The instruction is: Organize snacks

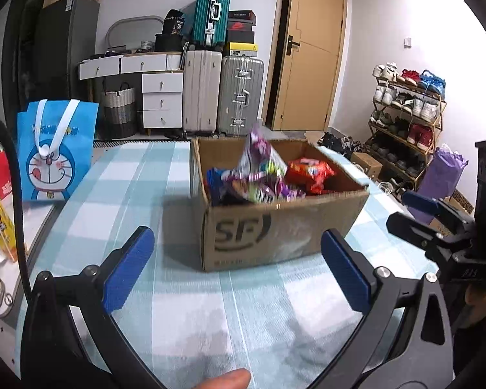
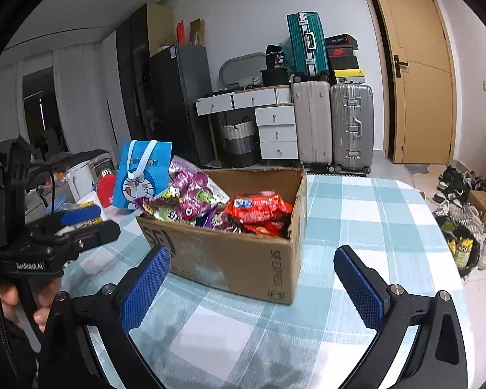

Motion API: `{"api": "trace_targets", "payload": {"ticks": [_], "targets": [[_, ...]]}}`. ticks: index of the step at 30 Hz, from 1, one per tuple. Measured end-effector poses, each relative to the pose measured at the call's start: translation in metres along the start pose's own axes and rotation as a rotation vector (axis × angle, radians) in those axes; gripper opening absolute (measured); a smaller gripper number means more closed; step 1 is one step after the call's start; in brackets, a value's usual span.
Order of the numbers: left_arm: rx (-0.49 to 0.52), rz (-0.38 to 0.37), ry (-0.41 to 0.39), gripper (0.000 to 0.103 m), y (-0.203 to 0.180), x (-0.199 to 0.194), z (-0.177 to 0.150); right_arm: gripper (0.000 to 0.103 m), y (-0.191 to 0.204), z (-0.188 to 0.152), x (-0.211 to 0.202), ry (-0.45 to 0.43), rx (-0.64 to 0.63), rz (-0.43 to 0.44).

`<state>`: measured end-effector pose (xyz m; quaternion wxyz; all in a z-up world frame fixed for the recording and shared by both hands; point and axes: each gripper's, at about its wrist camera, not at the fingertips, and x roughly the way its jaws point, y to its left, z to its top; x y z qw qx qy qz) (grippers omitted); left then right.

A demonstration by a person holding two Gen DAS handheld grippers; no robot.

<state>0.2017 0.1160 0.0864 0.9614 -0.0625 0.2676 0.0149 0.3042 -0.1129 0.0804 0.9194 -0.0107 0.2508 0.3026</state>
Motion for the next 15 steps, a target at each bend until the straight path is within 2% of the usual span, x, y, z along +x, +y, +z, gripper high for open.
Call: {"api": "trace_targets", "payload": {"ticks": [2, 10, 15], "targets": [[0.008, 0.012, 0.004, 0.103, -0.002, 0.002, -0.007, 0.103, 0.001, -0.007, -0.001, 0.000, -0.002, -0.006], [0.000, 0.027, -0.110, 0.103, -0.004, 0.003, -0.021, 0.103, 0.002, -0.024, -0.006, -0.037, -0.016, 0.009], [0.033, 0.031, -0.125, 0.103, -0.013, 0.005, -0.021, 0.103, 0.000, -0.028, -0.009, -0.072, -0.004, 0.011]]}}
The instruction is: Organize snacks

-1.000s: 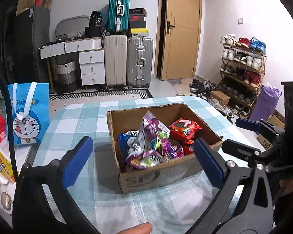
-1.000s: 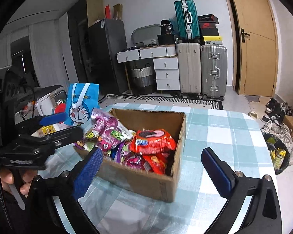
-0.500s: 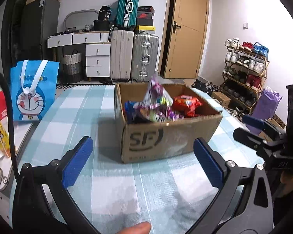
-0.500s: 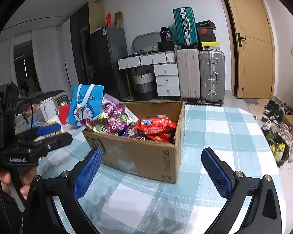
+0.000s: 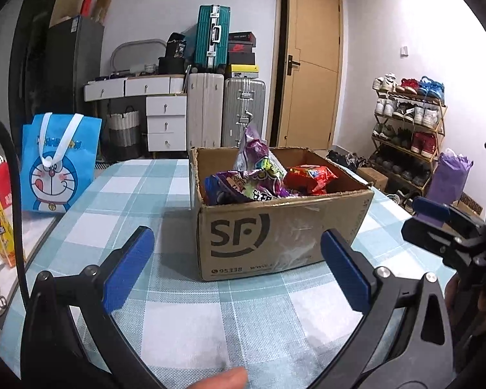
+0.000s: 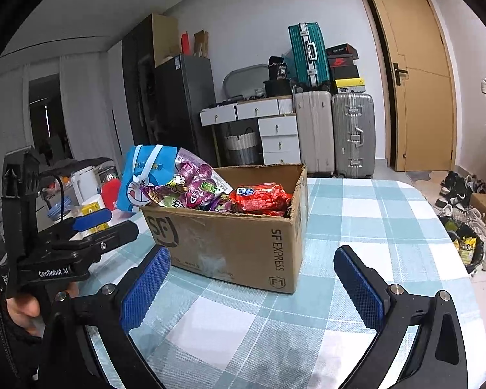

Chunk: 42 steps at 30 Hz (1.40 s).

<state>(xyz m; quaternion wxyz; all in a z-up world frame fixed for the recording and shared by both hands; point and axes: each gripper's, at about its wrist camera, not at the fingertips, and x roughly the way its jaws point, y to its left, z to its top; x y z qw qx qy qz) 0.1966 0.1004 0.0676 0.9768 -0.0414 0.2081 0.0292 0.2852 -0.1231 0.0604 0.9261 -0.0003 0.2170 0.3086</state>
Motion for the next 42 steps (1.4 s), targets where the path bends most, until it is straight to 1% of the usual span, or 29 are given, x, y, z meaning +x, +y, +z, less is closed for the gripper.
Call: {"api": "trace_targets", "payload": {"ticks": [5, 13, 28, 42], "targets": [[0.020, 0.004, 0.000, 0.103, -0.003, 0.002, -0.005, 0.103, 0.000, -0.001, -0.002, -0.022, 0.001, -0.013], [0.025, 0.000, -0.028, 0.103, -0.002, -0.001, -0.010, 0.103, 0.007, -0.003, -0.010, -0.079, -0.037, -0.027], [0.031, -0.004, -0.035, 0.103, -0.003, -0.004, -0.014, 0.103, 0.012, -0.007, -0.017, -0.103, -0.076, -0.058], [0.032, -0.007, -0.039, 0.103, -0.004, -0.006, -0.015, 0.103, 0.013, -0.007, -0.018, -0.109, -0.068, -0.054]]}}
